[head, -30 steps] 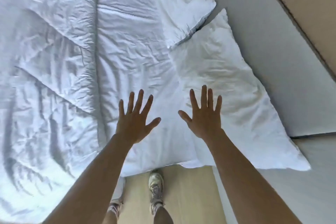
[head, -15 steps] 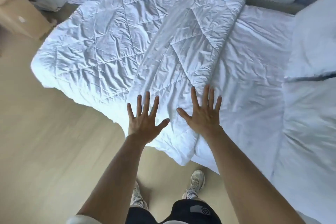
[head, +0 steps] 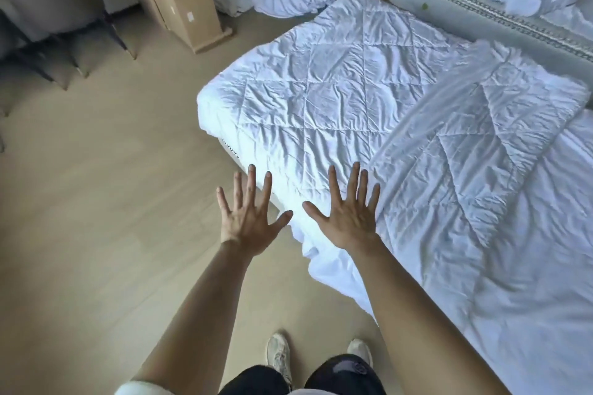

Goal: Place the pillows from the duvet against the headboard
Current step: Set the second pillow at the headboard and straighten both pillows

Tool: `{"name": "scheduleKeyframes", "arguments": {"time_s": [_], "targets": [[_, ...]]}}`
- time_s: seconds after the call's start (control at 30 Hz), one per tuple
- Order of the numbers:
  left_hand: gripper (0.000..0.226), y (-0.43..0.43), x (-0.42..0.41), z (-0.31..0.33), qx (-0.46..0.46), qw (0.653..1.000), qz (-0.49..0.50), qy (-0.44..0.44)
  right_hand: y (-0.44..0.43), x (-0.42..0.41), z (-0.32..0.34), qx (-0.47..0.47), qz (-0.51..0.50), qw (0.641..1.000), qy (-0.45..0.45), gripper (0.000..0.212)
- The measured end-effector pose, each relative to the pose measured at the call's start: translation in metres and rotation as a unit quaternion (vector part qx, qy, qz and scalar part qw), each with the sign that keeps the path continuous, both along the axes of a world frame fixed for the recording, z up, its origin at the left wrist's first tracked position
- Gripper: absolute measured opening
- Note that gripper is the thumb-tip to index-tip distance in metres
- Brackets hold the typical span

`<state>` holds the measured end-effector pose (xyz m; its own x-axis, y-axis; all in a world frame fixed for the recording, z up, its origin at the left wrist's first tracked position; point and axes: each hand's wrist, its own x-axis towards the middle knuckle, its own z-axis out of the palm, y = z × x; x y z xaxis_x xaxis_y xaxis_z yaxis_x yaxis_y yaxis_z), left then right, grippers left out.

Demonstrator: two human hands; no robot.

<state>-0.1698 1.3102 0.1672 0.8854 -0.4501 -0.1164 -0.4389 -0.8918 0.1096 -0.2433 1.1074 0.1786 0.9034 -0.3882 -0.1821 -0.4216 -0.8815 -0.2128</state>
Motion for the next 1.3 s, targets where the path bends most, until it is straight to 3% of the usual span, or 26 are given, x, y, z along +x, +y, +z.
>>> {"name": "scheduleKeyframes", "arguments": {"time_s": [0.27,0.77,1.0,1.3], "targets": [[0.097,0.079,0.108,0.015,-0.017,0.995,0.1,-0.008,0.067,0.132,0.011,-0.022,0.072,0.997,-0.003,0.097],[0.097,0.12,0.373,0.025,-0.029,0.974,0.225,-0.023,0.094,0.451,0.012,-0.023,0.17,0.985,0.002,0.1],[0.096,0.141,0.477,0.024,-0.011,0.969,0.248,0.0,0.119,0.565,0.007,-0.01,0.191,0.982,0.002,0.1],[0.095,0.181,0.652,0.005,0.006,0.977,0.211,0.027,0.153,0.731,-0.018,-0.004,0.143,0.989,0.028,0.1]]}}
